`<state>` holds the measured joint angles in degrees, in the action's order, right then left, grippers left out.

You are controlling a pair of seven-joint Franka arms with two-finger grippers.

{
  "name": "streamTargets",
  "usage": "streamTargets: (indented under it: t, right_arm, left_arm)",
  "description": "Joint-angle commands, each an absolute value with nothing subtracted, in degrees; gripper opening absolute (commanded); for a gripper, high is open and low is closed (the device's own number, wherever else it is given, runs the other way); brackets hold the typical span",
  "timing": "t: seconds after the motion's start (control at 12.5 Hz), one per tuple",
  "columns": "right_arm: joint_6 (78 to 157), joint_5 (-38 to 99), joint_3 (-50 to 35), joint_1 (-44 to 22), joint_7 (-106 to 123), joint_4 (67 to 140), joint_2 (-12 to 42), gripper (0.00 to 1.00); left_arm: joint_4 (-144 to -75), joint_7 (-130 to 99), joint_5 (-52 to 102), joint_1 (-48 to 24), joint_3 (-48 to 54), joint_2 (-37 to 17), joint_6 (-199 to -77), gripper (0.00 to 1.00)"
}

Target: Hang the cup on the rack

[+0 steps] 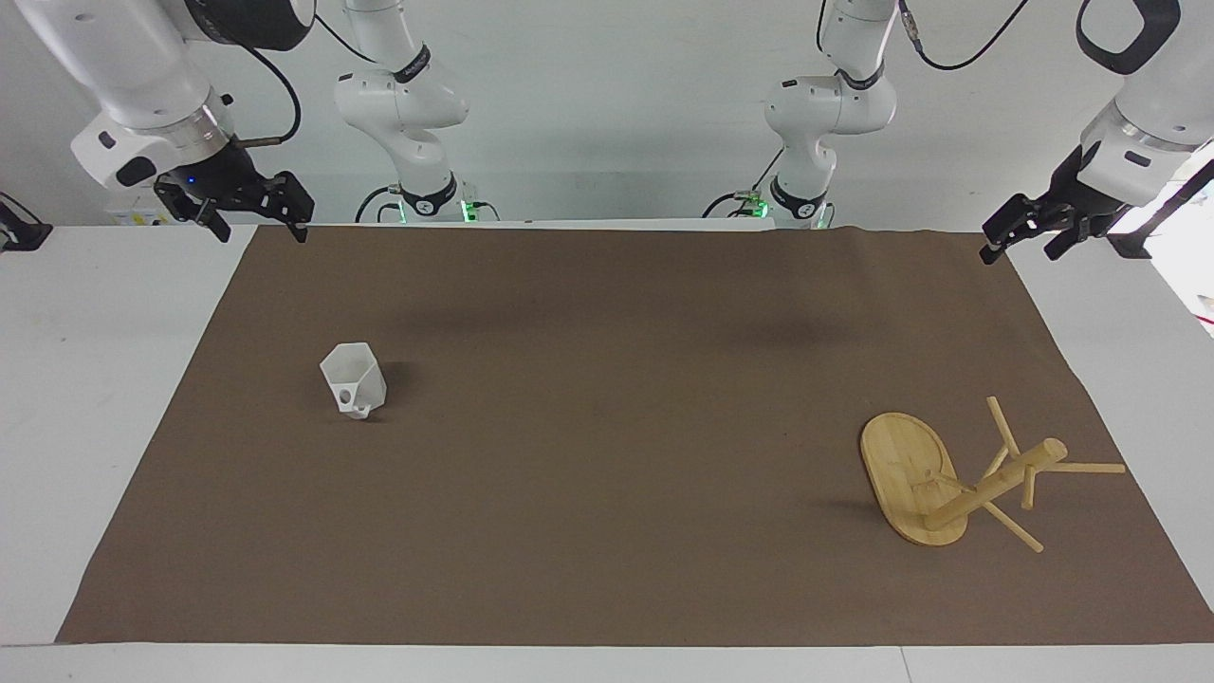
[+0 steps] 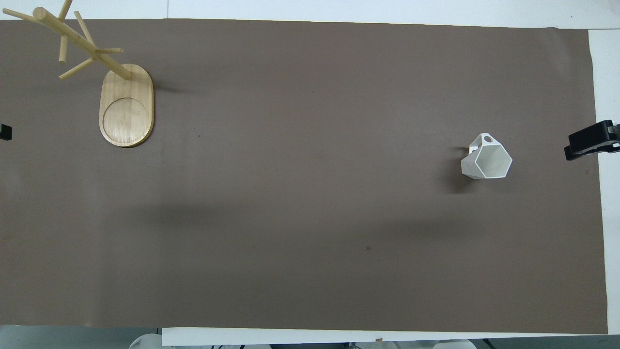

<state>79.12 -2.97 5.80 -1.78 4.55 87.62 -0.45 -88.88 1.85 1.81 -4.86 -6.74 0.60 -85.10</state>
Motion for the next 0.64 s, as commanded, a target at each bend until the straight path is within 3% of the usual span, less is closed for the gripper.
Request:
streamTargets:
  t: [0.0, 0.56]
  right_arm:
    - [79.7, -3.1, 5.3, -1.1, 4.0, 87.7, -0.4, 1.0]
    - [78.4, -2.5, 5.3, -1.1, 4.4, 88.4, -1.2, 1.0]
  left_arm:
    - [-89.5, 2.0, 0.8, -4.1, -6.0, 1.2, -85.0, 1.0]
    - [-89.5, 2.0, 0.8, -4.1, -6.0, 1.2, -85.0, 1.0]
